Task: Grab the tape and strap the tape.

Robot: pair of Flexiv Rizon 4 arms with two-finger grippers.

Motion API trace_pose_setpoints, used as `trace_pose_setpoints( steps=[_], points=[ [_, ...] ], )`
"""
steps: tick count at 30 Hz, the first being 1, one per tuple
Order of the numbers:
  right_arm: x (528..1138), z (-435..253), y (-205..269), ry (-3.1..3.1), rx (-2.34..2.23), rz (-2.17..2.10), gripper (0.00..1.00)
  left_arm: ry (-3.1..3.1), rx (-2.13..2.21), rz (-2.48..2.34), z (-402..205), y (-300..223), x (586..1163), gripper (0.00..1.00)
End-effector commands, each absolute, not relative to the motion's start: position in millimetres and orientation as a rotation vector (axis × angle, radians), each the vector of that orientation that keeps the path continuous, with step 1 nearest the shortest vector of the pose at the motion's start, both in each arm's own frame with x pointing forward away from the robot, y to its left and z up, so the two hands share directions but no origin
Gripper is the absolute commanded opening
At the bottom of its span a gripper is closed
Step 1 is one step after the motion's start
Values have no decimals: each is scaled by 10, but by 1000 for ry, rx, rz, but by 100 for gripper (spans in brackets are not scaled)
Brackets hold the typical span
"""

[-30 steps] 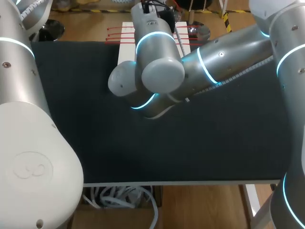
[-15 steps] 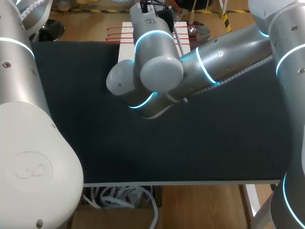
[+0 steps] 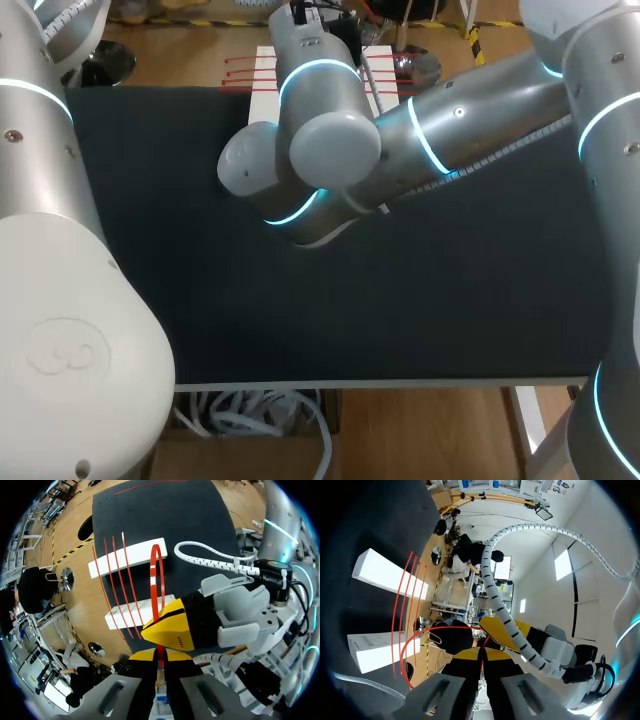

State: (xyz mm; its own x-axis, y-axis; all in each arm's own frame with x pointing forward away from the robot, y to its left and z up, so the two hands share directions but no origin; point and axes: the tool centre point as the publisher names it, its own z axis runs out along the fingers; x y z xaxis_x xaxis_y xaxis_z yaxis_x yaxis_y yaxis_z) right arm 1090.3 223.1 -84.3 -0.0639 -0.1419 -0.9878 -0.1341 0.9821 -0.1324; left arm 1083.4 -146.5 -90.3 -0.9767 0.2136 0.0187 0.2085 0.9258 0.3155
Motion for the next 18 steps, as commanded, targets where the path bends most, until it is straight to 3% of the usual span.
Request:
trace_pose_setpoints(
  steps=[1,18],
  points=[
    [10910,-811,2254,1653,-216,-16,0,3067,339,503,-889,-1467,10831,0],
    [10924,-812,2293,1662,-226,-11,0,3067,339,503,-889,-1467,10831,0]
  ],
)
